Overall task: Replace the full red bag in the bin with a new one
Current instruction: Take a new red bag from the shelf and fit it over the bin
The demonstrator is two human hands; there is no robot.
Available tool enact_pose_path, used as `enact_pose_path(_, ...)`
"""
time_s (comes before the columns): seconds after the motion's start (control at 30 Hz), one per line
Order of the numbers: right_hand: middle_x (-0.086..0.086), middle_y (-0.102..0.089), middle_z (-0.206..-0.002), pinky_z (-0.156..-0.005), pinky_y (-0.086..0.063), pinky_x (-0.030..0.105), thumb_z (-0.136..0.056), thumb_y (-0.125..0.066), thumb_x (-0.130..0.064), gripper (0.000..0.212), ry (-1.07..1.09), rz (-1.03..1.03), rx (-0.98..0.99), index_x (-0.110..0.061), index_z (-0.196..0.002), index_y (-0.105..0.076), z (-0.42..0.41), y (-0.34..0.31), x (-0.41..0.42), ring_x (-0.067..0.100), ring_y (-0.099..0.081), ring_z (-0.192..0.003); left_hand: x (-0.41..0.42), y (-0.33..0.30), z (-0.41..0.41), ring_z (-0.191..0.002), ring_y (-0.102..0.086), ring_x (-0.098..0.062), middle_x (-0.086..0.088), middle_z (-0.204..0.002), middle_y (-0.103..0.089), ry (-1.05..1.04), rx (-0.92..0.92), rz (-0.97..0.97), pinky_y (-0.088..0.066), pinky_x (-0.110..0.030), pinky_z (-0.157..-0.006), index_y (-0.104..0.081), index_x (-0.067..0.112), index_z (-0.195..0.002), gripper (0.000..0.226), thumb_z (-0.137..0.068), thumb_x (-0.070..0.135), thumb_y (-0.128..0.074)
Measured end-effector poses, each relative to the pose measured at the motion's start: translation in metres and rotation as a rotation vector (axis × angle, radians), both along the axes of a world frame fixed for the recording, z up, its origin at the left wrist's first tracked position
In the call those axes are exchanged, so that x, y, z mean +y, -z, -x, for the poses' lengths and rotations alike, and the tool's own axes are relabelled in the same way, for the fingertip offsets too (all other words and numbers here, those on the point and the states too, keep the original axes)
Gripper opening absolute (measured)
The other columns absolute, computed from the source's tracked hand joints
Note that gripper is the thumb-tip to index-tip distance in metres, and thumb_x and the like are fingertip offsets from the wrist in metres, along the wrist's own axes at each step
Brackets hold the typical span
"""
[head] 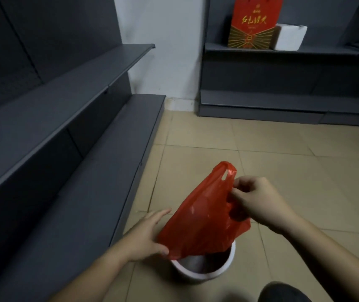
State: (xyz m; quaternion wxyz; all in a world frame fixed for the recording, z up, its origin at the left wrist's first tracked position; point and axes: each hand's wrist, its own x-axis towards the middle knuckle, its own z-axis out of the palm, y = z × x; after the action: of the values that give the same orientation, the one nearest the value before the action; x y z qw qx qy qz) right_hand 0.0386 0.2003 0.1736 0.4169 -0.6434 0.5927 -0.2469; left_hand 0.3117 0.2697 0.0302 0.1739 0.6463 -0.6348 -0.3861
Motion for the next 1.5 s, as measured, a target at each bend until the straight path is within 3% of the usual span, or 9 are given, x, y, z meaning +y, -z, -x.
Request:
enact_pose_path(0.37,0.025,-0.074,-0.070,-0.062,-0.064,0.054,-0.095,-0.060,-0.013,0.024,0.016,0.001,-0.030,-0.001,-0.079,-0.072,0.016,0.001,0.003,0.041,-0.074,-0.059,-0.003,0.101,0.041,-0.122,-0.057,-0.011,0.005,-0.139,-0.053,-0.214,0.119,0.043,-0.048,-0.039,-0.107,-0.042,0.039,-0.144,0.073,-0.079,0.019,-0.069)
enact_pose_path(0.67,0.026,-0.076,-0.075,-0.062,-0.064,0.051,-0.098,-0.060,-0.013,0.020,0.046,-0.030,0.016,0.000,-0.088,-0.071,0.023,0.015,0.001,0.038,-0.076,-0.062,-0.029,0.123,0.064,-0.132,-0.049,-0.004,0.015,-0.140,-0.056,-0.056,0.080,-0.016,-0.035,-0.035,-0.116,-0.043,0.041,-0.143,0.078,-0.073,0.010,-0.059)
enact_pose_path(0.83,0.025,-0.076,-0.078,-0.058,-0.065,0.047,-0.098,-0.064,-0.016,0.021,0.045,-0.058,-0.018,0.002,-0.088,-0.070,0.020,0.022,-0.002,0.038,-0.075,-0.062,-0.027,0.082,0.050,-0.132,-0.051,-0.006,0.004,-0.142,-0.055,-0.105,0.137,0.051,-0.037,-0.019,-0.111,-0.041,0.019,-0.148,0.073,-0.080,0.007,-0.062)
enact_pose_path(0.9,0.025,-0.076,-0.080,-0.055,-0.065,0.046,-0.097,-0.065,-0.016,0.022,0.040,-0.068,-0.039,0.002,-0.088,-0.070,0.017,0.026,-0.002,0.041,-0.075,-0.063,-0.025,0.048,0.044,-0.127,-0.051,0.000,0.006,-0.139,-0.057,-0.138,0.188,0.099,-0.037,-0.019,-0.110,-0.041,0.022,-0.148,0.072,-0.083,0.006,-0.068)
enact_pose_path(1.03,0.029,-0.074,-0.080,-0.054,-0.063,0.049,-0.096,-0.066,-0.015,0.023,0.022,-0.115,-0.074,0.004,-0.083,-0.068,0.014,0.044,-0.004,0.043,-0.073,-0.061,-0.005,-0.013,0.047,-0.128,-0.050,0.006,0.018,-0.135,-0.058,-0.123,0.383,0.166,-0.039,-0.025,-0.110,-0.045,0.042,-0.139,0.066,-0.080,0.037,-0.075)
enact_pose_path(1.13,0.029,-0.074,-0.080,-0.051,-0.063,0.044,-0.095,-0.066,-0.014,0.022,0.015,-0.142,-0.082,0.002,-0.080,-0.067,0.011,0.062,-0.004,0.035,-0.072,-0.054,0.013,-0.042,0.066,-0.134,-0.043,0.006,0.017,-0.141,-0.054,-0.022,0.472,0.150,-0.034,-0.023,-0.109,-0.040,0.038,-0.143,0.090,-0.065,0.069,-0.074)
enact_pose_path(1.23,0.032,-0.072,-0.082,-0.048,-0.061,0.039,-0.094,-0.066,-0.014,0.020,0.019,-0.161,-0.093,0.001,-0.081,-0.067,0.008,0.077,-0.003,0.032,-0.071,-0.052,0.018,-0.046,0.078,-0.135,-0.038,0.010,0.021,-0.146,-0.045,0.027,0.433,0.161,-0.034,-0.015,-0.108,-0.035,0.043,-0.141,0.096,-0.059,0.069,-0.078)
enact_pose_path(1.33,0.032,-0.072,-0.080,-0.051,-0.061,0.045,-0.094,-0.067,-0.013,0.019,0.043,-0.171,-0.096,0.001,-0.083,-0.068,0.007,0.090,-0.004,0.035,-0.071,-0.053,0.018,-0.037,0.079,-0.129,-0.035,0.022,0.023,-0.147,-0.037,0.029,0.329,0.119,-0.032,-0.001,-0.097,-0.028,0.045,-0.143,0.104,-0.059,0.048,-0.088)
enact_pose_path(1.5,0.027,-0.074,-0.075,-0.055,-0.061,0.051,-0.092,-0.069,-0.016,0.019,0.074,-0.178,-0.089,-0.001,-0.082,-0.071,0.009,0.110,-0.002,0.043,-0.073,-0.062,0.019,-0.014,0.071,-0.131,-0.040,0.005,0.021,-0.147,-0.036,0.009,0.034,0.049,-0.036,-0.019,-0.110,-0.019,0.045,-0.152,0.101,-0.067,0.035,-0.073)
